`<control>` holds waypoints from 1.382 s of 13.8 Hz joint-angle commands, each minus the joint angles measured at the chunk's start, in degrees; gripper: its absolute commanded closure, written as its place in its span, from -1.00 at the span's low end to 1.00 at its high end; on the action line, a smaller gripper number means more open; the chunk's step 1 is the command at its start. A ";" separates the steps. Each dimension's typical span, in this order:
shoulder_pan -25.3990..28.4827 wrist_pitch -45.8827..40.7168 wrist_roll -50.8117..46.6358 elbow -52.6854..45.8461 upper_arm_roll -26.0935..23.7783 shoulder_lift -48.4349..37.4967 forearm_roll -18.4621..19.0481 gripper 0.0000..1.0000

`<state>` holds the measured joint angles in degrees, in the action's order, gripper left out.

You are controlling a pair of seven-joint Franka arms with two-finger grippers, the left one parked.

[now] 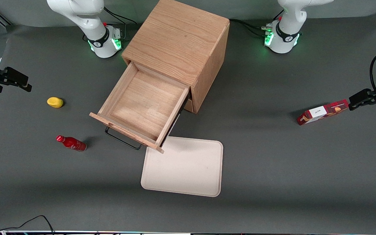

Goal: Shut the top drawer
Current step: 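Move the right gripper toward the front of the open wooden drawer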

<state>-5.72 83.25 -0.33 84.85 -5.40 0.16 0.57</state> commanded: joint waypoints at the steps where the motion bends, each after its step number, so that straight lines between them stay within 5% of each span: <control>1: 0.98 0.07 -1.25 1.28 0.74 -1.13 0.84 -1.00; 9: 1.15 3.39 7.67 -0.56 0.04 3.34 0.14 -1.00; 12: 2.12 6.22 17.27 -5.37 -0.49 10.36 -3.27 -1.00; 16: 3.34 6.31 25.02 -15.65 -1.45 22.22 -12.23 -1.00; 19: 4.32 6.40 27.48 -20.51 -3.46 28.82 -13.13 -1.00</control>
<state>-2.07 91.08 25.02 70.86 -7.67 23.41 -11.32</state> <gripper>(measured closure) 0.000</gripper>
